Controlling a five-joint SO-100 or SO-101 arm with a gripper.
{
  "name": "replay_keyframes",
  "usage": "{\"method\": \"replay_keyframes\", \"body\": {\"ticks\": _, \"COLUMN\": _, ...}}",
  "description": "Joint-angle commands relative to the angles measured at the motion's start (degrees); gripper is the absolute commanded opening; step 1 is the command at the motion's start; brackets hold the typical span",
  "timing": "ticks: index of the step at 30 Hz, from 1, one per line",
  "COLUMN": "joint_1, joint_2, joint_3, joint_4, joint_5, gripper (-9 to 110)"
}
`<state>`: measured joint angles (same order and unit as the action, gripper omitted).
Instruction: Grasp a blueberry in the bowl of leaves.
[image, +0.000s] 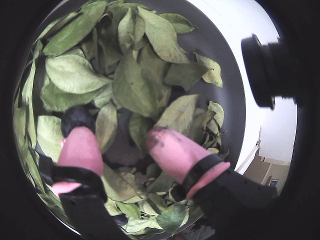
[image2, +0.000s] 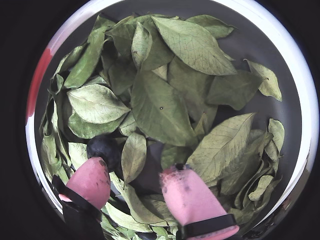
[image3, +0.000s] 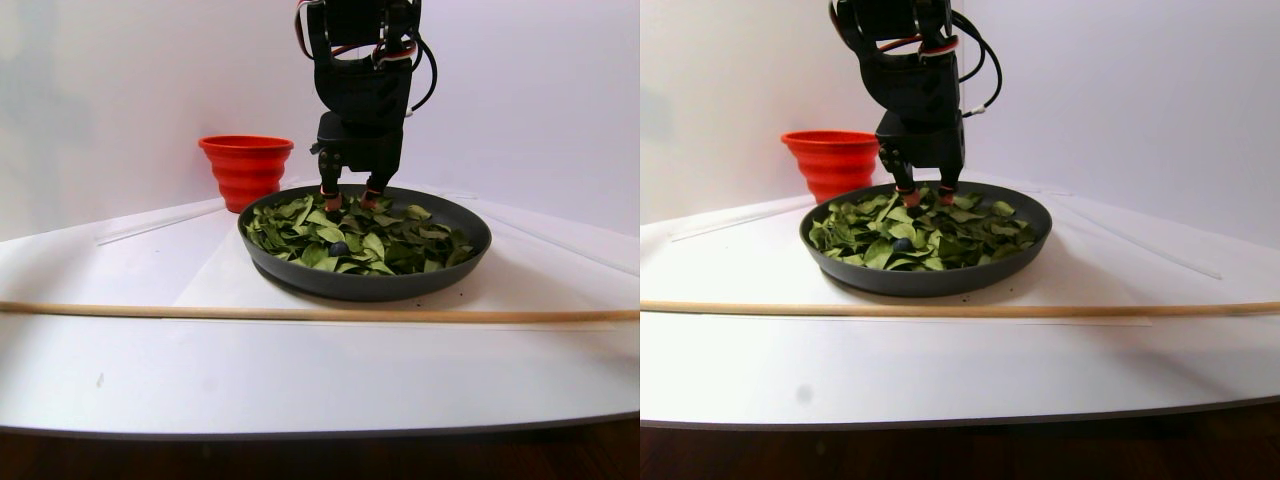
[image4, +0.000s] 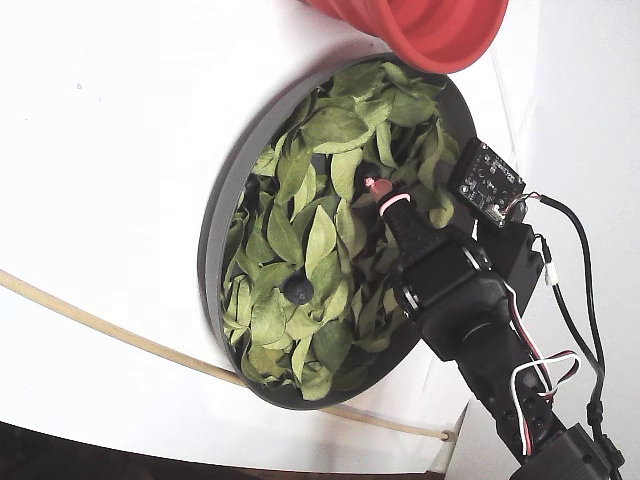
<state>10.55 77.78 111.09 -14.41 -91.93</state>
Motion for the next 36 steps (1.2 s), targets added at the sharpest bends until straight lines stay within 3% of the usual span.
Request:
{"method": "replay_keyframes", "body": {"ticks": 1, "joint_1": 1.2, "joint_2": 0.9, "joint_3": -2.6, "joint_4": 0.0, "joint_5": -1.4, "gripper": 19}}
{"method": "replay_keyframes", "body": {"ticks": 36, "joint_1": -0.5, "joint_2": 6.2, "joint_3": -1.9, "joint_4": 0.5, "joint_5": -1.2, "gripper": 19}}
